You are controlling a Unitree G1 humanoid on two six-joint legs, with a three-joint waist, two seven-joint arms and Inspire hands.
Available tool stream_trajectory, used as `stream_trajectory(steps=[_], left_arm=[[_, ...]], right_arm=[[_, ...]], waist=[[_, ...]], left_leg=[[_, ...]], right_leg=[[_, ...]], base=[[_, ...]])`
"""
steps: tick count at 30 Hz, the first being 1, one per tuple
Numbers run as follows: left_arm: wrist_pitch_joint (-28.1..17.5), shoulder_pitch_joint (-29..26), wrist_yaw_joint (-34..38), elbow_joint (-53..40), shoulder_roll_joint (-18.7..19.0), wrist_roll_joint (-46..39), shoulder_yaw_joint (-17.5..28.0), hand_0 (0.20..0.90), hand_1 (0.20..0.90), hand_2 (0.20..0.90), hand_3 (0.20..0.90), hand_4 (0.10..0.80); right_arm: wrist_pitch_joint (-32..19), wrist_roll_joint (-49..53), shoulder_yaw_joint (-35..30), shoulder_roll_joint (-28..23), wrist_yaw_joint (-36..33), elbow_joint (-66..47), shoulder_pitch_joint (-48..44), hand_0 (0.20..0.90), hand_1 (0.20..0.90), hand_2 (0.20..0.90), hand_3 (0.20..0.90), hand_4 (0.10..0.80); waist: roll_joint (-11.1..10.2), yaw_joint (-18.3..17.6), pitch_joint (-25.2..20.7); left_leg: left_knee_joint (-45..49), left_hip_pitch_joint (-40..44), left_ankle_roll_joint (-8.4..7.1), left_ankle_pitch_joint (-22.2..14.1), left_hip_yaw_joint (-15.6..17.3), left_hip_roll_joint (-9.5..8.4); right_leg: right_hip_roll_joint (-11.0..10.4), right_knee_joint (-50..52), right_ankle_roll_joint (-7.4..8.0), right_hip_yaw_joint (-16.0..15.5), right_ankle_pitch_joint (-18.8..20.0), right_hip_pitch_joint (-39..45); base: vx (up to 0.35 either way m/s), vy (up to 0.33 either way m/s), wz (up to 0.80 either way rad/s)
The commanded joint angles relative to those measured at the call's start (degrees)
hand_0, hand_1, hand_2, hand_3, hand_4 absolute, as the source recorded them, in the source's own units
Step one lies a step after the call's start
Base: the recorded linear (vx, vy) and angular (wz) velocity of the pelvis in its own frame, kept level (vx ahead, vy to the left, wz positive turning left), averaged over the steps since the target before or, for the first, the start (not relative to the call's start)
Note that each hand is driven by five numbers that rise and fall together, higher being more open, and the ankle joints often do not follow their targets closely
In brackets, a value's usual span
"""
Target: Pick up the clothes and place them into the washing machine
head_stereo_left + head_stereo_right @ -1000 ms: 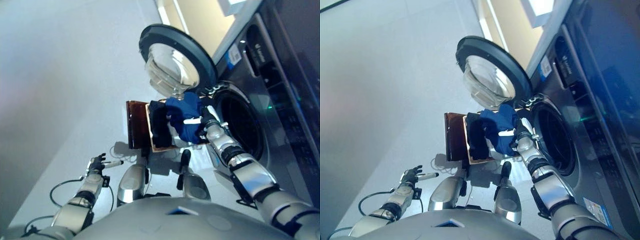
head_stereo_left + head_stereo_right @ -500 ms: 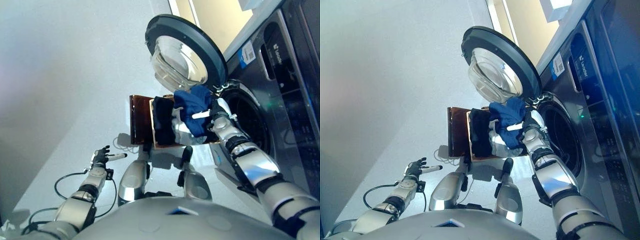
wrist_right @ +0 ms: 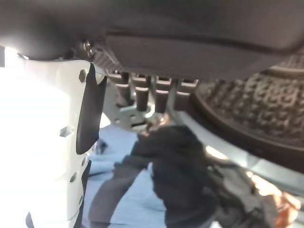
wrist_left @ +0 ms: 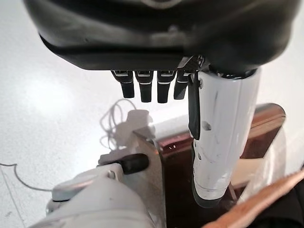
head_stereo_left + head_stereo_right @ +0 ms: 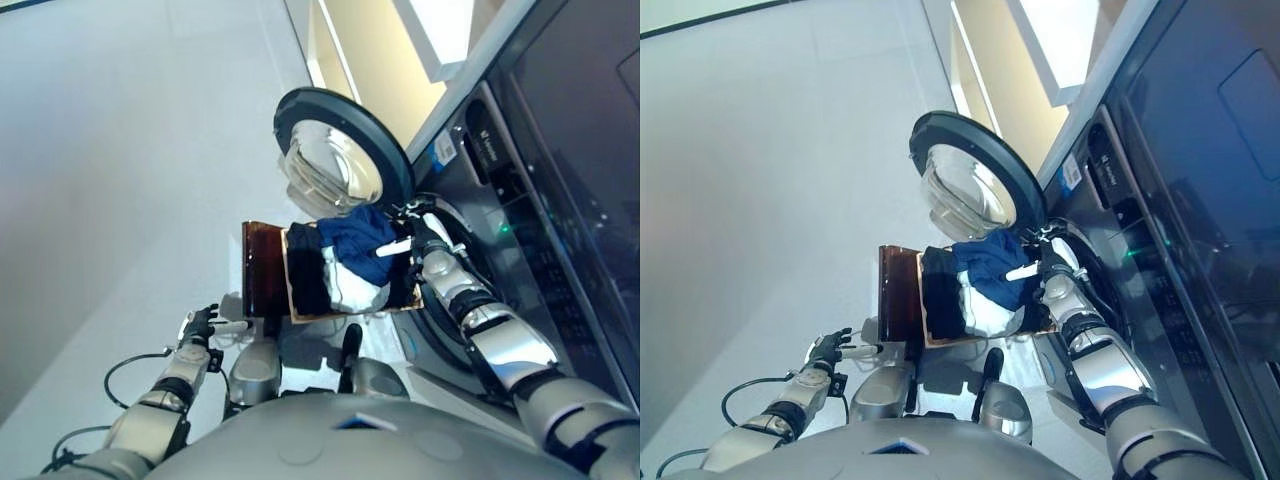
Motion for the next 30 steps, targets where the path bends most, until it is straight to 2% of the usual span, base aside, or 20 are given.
stream_trajectory(steps=[1,16,17,18,20,24,26,27,30], left_arm=[[-0.4,-2.7,0.3,5.1,2.8,2.2,-0.6,0.900,0.900,0.900,0.900,0.800],[-0.7,-3.8,2.2,5.3,2.8,-0.7,-1.4,0.900,0.900,0.900,0.900,0.800],[-0.8,-4.0,2.5,5.1,2.8,-1.2,-1.5,0.900,0.900,0.900,0.900,0.800],[-0.9,-4.5,2.9,4.9,2.8,-1.9,-1.6,0.900,0.900,0.900,0.900,0.800],[-0.9,-4.7,3.0,4.8,2.8,-2.3,-1.6,0.900,0.900,0.900,0.900,0.800],[-1.4,-5.3,3.4,4.1,2.8,-3.9,-1.7,0.900,0.900,0.900,0.900,0.800],[-1.5,-5.4,3.4,4.1,2.6,-4.3,-1.9,0.900,0.900,0.900,0.900,0.800],[-1.5,-5.6,3.3,3.9,2.5,-4.4,-2.0,0.900,0.900,0.900,0.900,0.800],[-1.7,-5.7,3.4,3.5,2.2,-4.6,-2.4,0.900,0.900,0.900,0.900,0.800]], right_arm=[[-1.2,-3.8,1.2,-1.1,-0.5,2.5,-1.5,0.900,0.900,0.900,0.900,0.800],[0.8,-5.6,1.9,-3.6,-2.9,5.7,-6.1,0.900,0.900,0.900,0.900,0.800],[1.0,-5.6,1.9,-4.0,-3.1,5.9,-6.7,0.787,0.787,0.787,0.787,0.720],[1.4,-5.8,2.1,-4.6,-3.4,6.3,-7.8,0.516,0.516,0.516,0.516,0.525],[1.5,-5.9,2.2,-5.1,-3.6,6.5,-8.5,0.480,0.480,0.480,0.480,0.500],[1.9,-6.0,2.7,-6.8,-3.9,7.0,-11.1,0.480,0.480,0.480,0.480,0.500],[2.1,-6.0,2.9,-7.3,-4.0,7.4,-12.1,0.348,0.348,0.348,0.348,0.406],[2.1,-6.1,3.0,-7.7,-4.0,7.6,-12.7,0.200,0.200,0.200,0.200,0.300],[2.2,-6.2,3.1,-8.5,-4.0,8.1,-13.7,0.200,0.200,0.200,0.200,0.300]], waist=[[0.2,1.3,-3.7],[4.1,1.7,0.0],[4.3,1.7,0.3],[4.7,1.6,0.5],[5.0,1.7,0.7],[5.7,1.7,1.5],[6.1,1.7,1.6],[6.2,1.8,1.6],[6.5,1.8,1.6]], left_leg=[[-0.4,1.3,-4.05,-3.0,0.2,0.63],[-0.4,-4.6,-4.34,-0.5,-1.2,-0.62],[-0.4,-5.1,-4.32,-0.3,-1.3,-0.74],[-0.4,-6.0,-4.33,0.0,-1.3,-0.88],[-0.4,-6.5,-4.34,0.1,-1.3,-0.94],[-0.4,-7.7,-4.37,0.6,-1.2,-1.16],[-0.4,-8.2,-4.38,0.8,-1.2,-1.23],[-0.4,-8.3,-4.41,0.8,-1.2,-1.30],[-0.4,-8.4,-4.39,0.8,-1.3,-1.46]], right_leg=[[-2.9,-0.2,3.31,1.5,-2.0,1.1],[-3.5,0.1,3.33,0.3,-0.3,-4.2],[-3.5,0.2,3.31,0.3,-0.2,-4.8],[-3.6,0.2,3.25,0.4,0.0,-5.7],[-3.6,0.3,3.23,0.4,0.1,-6.1],[-3.7,0.5,3.12,0.7,0.4,-7.5],[-3.8,0.5,3.12,0.8,0.4,-8.0],[-3.8,0.5,3.15,0.9,0.5,-8.2],[-3.8,0.5,3.11,1.0,0.4,-8.2]], base=[[0.000,0.000,0.00],[-0.047,0.007,0.06],[-0.064,0.016,0.07],[-0.032,0.012,0.04],[0.000,0.000,0.00],[-0.001,0.002,0.01],[0.000,0.000,0.00],[0.000,0.000,0.00],[0.048,-0.001,0.01]])
